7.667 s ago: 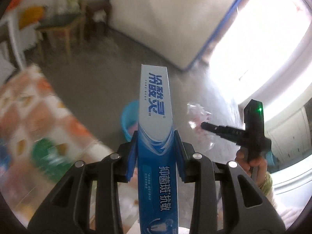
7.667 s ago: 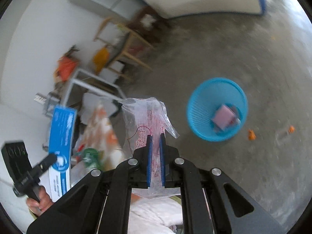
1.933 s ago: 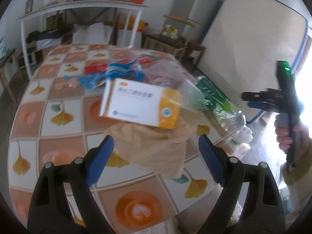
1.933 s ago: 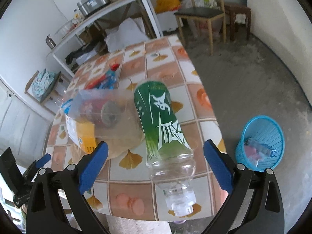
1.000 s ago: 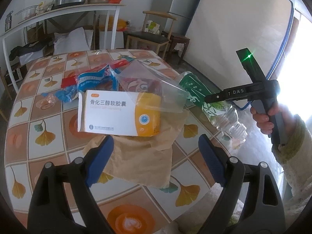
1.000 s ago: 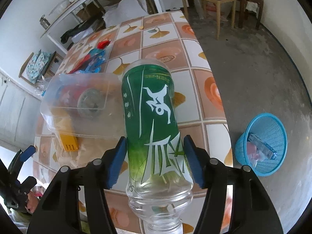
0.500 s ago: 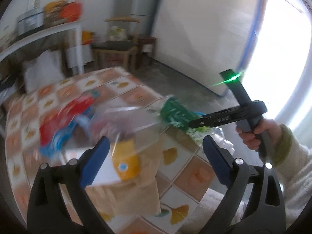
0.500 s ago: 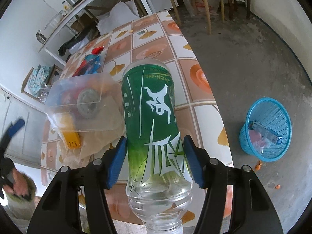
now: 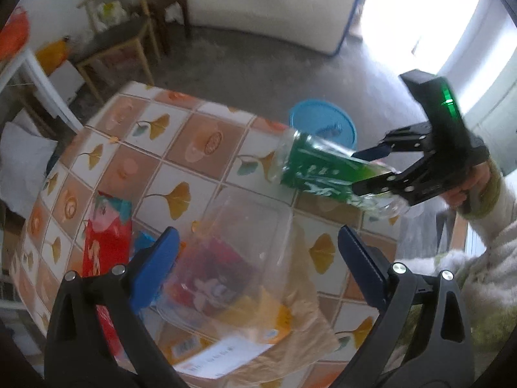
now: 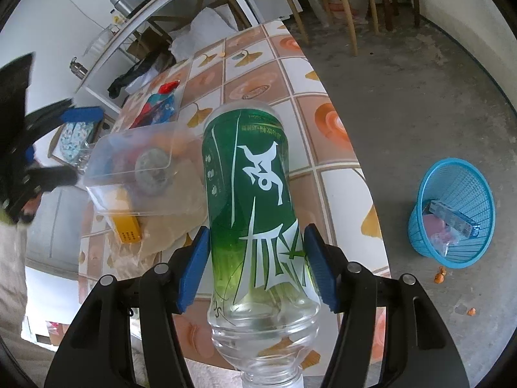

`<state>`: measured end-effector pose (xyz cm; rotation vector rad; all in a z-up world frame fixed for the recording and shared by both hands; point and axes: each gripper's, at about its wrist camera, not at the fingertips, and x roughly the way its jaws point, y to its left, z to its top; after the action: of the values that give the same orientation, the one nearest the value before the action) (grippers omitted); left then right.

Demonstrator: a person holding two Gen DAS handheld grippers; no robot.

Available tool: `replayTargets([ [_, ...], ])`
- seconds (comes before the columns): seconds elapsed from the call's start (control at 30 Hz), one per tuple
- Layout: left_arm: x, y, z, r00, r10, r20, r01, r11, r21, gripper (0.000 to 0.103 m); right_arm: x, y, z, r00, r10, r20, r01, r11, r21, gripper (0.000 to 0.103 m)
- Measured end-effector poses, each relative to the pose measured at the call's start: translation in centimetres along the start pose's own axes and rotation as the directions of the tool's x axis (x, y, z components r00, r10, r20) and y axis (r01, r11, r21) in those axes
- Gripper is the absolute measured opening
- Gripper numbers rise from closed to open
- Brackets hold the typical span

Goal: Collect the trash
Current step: 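Grasp the clear plastic food container with the left tool while the right tool holds the bottle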

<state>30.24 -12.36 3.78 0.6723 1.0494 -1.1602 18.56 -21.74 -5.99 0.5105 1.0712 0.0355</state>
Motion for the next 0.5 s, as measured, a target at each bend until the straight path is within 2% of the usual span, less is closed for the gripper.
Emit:
replayTargets([
  [0.17,2.8,1.0,1.2,0.988,-0.072,-0.136,0.073,0.997,0.006,0.094,0.0,-0.5,0.0,1.0,0.024,0.003,-0.024,1.0,0.008,0.058],
  [0.37,5.4,0.9,1.7,0.964,-0.074,-0.253,0.088,0.995,0.045,0.094,0.0,-0.9,-0.1,0.999,0.048,0.004,-0.048,0.999,0.012,0.058],
  [0.5,6.8,0.4,1.7,0.952,-0.038,-0.304,0.068,0.994,0.089,0.094,0.0,-1.0,-0.1,0.998,0.061,0.002,-0.062,0.998,0.014,0.058],
])
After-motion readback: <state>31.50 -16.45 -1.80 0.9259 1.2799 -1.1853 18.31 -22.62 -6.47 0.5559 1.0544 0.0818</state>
